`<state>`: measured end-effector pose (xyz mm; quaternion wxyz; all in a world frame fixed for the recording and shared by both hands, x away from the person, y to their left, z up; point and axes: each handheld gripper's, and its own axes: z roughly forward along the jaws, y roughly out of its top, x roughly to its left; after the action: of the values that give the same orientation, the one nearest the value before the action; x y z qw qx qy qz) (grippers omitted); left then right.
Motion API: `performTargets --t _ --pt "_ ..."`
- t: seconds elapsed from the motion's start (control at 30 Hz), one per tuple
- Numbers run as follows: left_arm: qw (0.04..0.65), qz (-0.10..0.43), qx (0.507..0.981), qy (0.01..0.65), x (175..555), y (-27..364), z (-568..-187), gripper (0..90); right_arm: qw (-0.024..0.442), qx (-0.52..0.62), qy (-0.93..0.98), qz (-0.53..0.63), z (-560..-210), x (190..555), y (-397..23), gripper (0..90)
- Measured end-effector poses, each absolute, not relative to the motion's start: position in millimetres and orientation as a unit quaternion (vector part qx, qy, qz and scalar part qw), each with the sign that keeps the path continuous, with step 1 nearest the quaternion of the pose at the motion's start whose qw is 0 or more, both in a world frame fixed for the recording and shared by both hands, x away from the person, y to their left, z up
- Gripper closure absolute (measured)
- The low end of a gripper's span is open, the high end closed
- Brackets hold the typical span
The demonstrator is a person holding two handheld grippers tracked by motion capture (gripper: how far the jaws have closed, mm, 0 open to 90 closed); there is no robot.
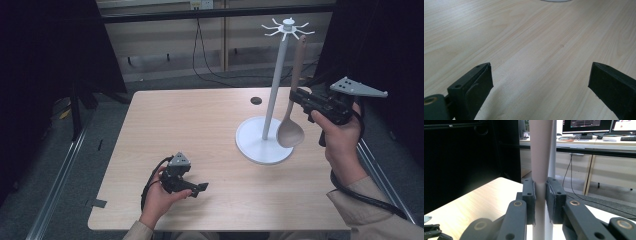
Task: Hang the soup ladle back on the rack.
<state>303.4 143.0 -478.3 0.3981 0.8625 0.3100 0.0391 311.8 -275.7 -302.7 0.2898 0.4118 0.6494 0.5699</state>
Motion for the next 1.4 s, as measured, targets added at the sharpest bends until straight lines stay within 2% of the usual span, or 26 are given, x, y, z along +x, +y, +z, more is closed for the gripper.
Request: performTargets --t 1.4 --pt "0.401 0.039 0.861 0.310 304 144 -478 5.2 0.296 0.414 0.646 0.569 -309 327 -266 78.5"
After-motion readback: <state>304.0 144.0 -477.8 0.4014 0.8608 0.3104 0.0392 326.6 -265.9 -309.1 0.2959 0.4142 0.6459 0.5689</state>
